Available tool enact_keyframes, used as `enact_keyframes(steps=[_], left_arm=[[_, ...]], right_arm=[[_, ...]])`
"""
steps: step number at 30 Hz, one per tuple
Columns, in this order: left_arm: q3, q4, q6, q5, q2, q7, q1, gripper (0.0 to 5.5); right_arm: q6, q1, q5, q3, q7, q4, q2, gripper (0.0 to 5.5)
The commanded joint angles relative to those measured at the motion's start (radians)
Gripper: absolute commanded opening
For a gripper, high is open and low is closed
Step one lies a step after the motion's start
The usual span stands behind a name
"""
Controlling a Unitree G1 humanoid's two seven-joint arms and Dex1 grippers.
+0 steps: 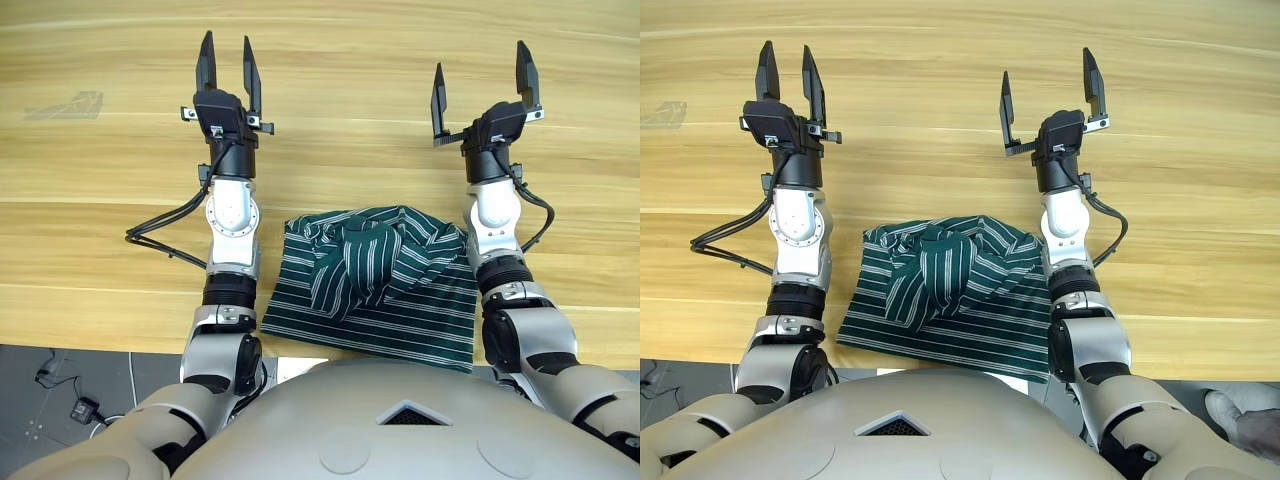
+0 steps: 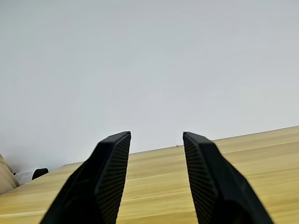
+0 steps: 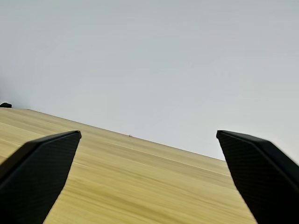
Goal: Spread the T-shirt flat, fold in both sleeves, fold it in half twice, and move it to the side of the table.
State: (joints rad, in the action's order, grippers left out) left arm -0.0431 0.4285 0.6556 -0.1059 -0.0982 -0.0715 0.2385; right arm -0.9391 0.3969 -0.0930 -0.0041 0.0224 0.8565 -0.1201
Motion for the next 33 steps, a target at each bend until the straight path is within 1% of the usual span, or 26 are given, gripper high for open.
enact_keyframes(steps=[1, 22, 27, 29, 30, 32, 33], left_arm=[[0.000, -0.011, -0.012, -0.005, 0.000, -0.004, -0.015, 2.07], [0.003, -0.002, -0.009, -0.006, 0.000, -0.003, -0.010, 2.07], [0.004, 0.011, -0.012, -0.011, 0.008, -0.012, -0.005, 2.07], [0.008, 0.015, -0.015, -0.020, 0.017, -0.023, -0.001, 2.07], [0.010, 0.014, -0.017, -0.027, 0.025, -0.031, -0.001, 2.07], [0.011, 0.006, -0.025, -0.032, 0.038, -0.046, -0.007, 2.07], [0.013, -0.003, -0.029, -0.038, 0.046, -0.056, -0.013, 2.07]], right_arm=[[0.009, -0.005, 0.002, 0.002, 0.009, -0.010, 0.001, 5.40], [-0.001, -0.005, 0.017, 0.003, 0.035, -0.009, 0.006, 5.40], [-0.009, -0.004, 0.059, 0.004, 0.084, -0.020, 0.010, 5.40], [-0.015, -0.019, 0.112, 0.013, 0.146, -0.074, 0.005, 5.40], [-0.010, -0.047, 0.141, 0.030, 0.190, -0.146, -0.009, 5.40], [0.113, -0.153, 0.277, 0.093, 0.331, -0.378, -0.044, 5.40], [0.171, -0.221, 0.332, 0.135, 0.400, -0.504, -0.083, 5.40]])
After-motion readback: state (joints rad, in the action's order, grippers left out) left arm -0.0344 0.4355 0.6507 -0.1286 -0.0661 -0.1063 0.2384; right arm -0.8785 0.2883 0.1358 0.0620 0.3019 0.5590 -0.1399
